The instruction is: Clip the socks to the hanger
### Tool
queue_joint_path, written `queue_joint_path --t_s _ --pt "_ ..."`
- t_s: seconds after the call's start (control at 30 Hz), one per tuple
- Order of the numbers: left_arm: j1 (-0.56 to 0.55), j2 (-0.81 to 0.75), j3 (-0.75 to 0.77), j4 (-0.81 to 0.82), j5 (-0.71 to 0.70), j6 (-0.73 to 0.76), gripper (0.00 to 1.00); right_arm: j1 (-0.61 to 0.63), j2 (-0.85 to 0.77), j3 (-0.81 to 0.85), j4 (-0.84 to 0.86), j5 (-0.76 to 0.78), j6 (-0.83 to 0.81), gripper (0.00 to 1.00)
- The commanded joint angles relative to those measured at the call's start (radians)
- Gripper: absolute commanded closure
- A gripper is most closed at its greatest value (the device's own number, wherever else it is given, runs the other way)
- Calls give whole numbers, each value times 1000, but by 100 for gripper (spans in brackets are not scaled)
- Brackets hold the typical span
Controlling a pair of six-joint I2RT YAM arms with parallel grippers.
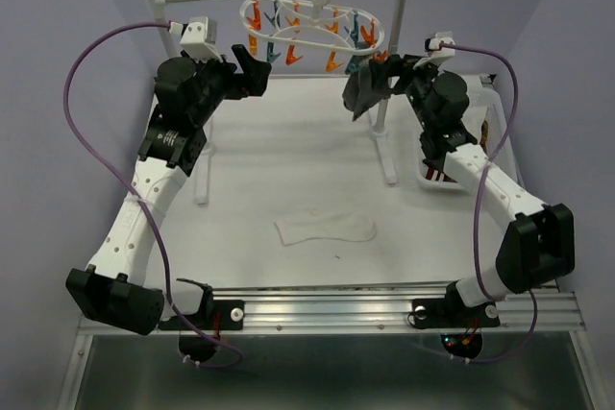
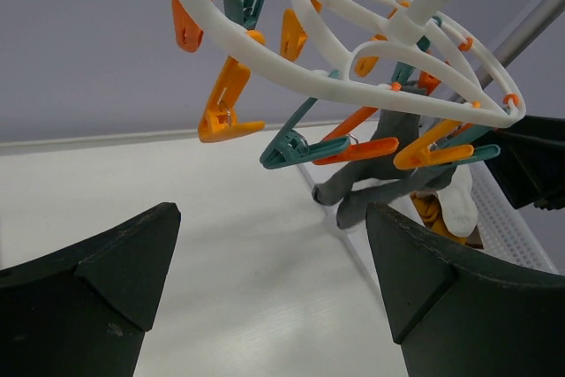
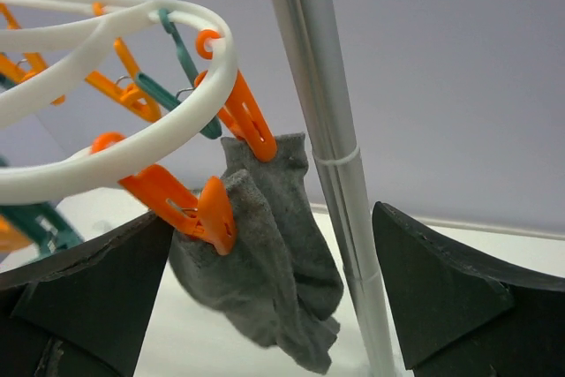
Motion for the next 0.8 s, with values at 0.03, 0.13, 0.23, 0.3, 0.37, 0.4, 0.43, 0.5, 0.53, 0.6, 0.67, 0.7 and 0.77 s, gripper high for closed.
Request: queue_joint_path --t_s 0.03,0.13,0.23,0.3,0.37,0.4,0.43,0.5,0.53,0.6,0.67,0.7,0.77 --pt "5 -48 10 39 16 -12 1 -3 -158 -72 -46 -30 -98 0" --pt "3 -48 7 42 31 -22 1 -3 -201 -83 -105 -85 -136 0" --pt "3 -49 -2 51 39 -28 1 -3 -241 -77 -184 -232 -181 0" --pt "3 -51 -7 51 42 -32 1 -3 -244 -69 -241 -386 -219 0" --pt "5 -57 -12 51 48 -35 1 -3 -232 -47 -264 -476 -215 0" --pt "5 -63 -19 57 53 -35 1 -3 -214 -34 -298 -490 -210 0" --pt "5 -66 -24 65 73 -33 1 -3 -205 -9 -312 -497 -204 0" --pt "3 -74 -38 77 84 -33 1 -3 -183 0 -323 -539 -199 0" --pt "3 -74 -38 77 84 -35 1 -3 -177 3 -324 -565 -198 0" --pt "5 -80 -39 76 76 -41 1 -3 -163 12 -326 -668 -190 0" --pt "5 -83 -44 76 73 -45 1 -3 -146 19 -326 -748 -184 0" --pt "5 -86 -45 76 71 -48 1 -3 -142 20 -326 -771 -180 0" --pt "5 -87 -47 76 71 -48 1 -3 -129 22 -326 -803 -180 0"
